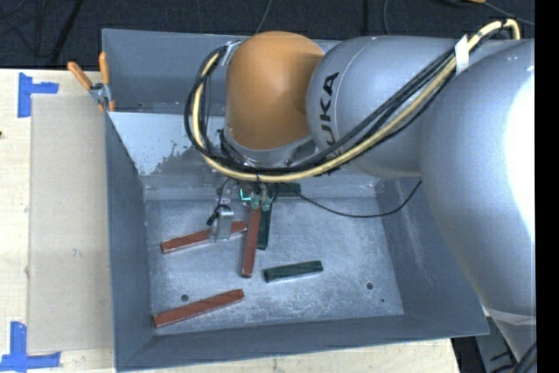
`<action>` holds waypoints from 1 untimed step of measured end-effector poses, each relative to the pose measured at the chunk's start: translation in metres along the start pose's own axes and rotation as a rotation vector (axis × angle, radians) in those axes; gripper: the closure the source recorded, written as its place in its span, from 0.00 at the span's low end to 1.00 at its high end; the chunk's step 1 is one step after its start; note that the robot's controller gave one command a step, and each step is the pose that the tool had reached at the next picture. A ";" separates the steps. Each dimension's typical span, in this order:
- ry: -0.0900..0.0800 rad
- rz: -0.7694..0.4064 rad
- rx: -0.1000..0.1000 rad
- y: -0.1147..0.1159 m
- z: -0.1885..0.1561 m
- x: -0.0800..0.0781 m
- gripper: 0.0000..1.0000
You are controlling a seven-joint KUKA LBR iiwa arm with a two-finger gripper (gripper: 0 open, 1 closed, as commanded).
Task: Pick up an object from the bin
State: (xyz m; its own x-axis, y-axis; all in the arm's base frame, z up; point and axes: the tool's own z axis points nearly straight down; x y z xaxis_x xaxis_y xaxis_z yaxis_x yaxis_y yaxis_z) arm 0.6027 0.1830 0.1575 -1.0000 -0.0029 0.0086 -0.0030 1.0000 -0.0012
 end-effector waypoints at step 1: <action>0.002 0.027 0.000 0.027 0.082 0.029 0.00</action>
Offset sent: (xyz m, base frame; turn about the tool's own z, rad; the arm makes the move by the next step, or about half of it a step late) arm -0.0267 0.0257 -0.0759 0.0302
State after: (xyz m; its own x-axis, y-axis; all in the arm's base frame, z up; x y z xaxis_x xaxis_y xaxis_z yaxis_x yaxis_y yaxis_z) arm 0.5724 0.2099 0.0759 -0.9997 0.0239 0.0106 0.0239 0.9997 -0.0019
